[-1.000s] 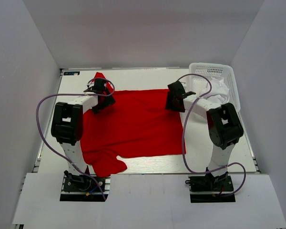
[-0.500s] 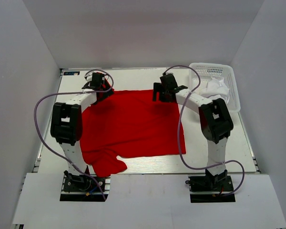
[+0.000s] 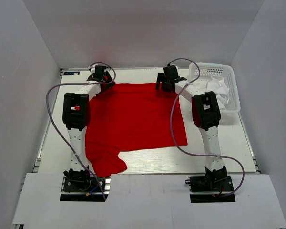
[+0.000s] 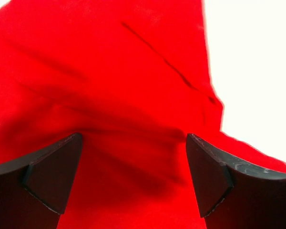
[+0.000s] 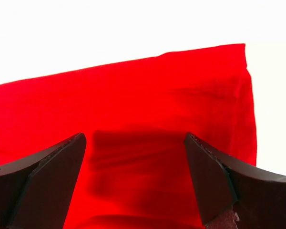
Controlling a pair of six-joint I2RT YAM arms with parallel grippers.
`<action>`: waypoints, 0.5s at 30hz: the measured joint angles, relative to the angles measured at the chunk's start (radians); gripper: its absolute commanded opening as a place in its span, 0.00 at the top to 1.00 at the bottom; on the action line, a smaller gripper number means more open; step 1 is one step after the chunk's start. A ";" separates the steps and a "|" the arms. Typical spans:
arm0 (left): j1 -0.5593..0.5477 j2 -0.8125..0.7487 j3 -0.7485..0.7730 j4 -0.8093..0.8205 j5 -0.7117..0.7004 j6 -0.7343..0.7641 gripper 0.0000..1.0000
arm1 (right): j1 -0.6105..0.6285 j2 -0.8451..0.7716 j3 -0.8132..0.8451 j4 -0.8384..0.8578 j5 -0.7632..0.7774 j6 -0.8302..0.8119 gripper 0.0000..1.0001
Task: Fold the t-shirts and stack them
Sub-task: Flatten out the tshirt
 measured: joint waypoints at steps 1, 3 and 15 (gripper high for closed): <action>0.005 0.037 0.051 0.006 0.013 0.016 0.00 | -0.011 0.029 0.042 -0.002 -0.005 -0.013 0.10; 0.011 0.119 0.171 0.027 0.056 0.049 0.00 | -0.026 0.079 0.125 -0.008 -0.013 -0.039 0.10; 0.032 0.368 0.586 0.021 0.244 0.184 0.00 | -0.090 0.178 0.278 0.050 -0.142 -0.197 0.10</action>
